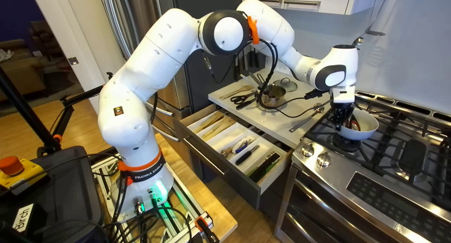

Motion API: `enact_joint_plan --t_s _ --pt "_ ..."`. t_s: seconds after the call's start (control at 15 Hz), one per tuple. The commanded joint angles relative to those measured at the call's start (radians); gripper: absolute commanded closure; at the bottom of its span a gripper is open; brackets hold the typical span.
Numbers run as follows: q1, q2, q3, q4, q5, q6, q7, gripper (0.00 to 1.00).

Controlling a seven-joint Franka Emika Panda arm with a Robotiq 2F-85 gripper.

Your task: Put the grey bowl on the front left plate of the stove

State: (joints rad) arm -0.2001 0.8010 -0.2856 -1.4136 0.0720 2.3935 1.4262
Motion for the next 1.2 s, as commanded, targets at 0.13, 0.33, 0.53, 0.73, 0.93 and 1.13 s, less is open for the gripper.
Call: enact_joint_plan --t_s 0.13,0.33,0.53,0.73,0.93,1.13 --pt "-0.029 -0.017 0.024 0.01 0.04 -0.031 -0.033 0.98" --pt "-0.033 -0.013 0.028 0.012 0.048 -0.038 -0.039 0.98" --pt "-0.036 -0.009 0.032 0.016 0.055 -0.048 -0.045 0.98" --pt "-0.039 -0.007 0.035 0.023 0.059 -0.055 -0.046 0.6" --pt "-0.04 -0.01 0.033 0.037 0.058 -0.059 -0.045 0.38" --pt "-0.038 -0.053 0.035 0.01 0.056 -0.054 -0.061 0.16"
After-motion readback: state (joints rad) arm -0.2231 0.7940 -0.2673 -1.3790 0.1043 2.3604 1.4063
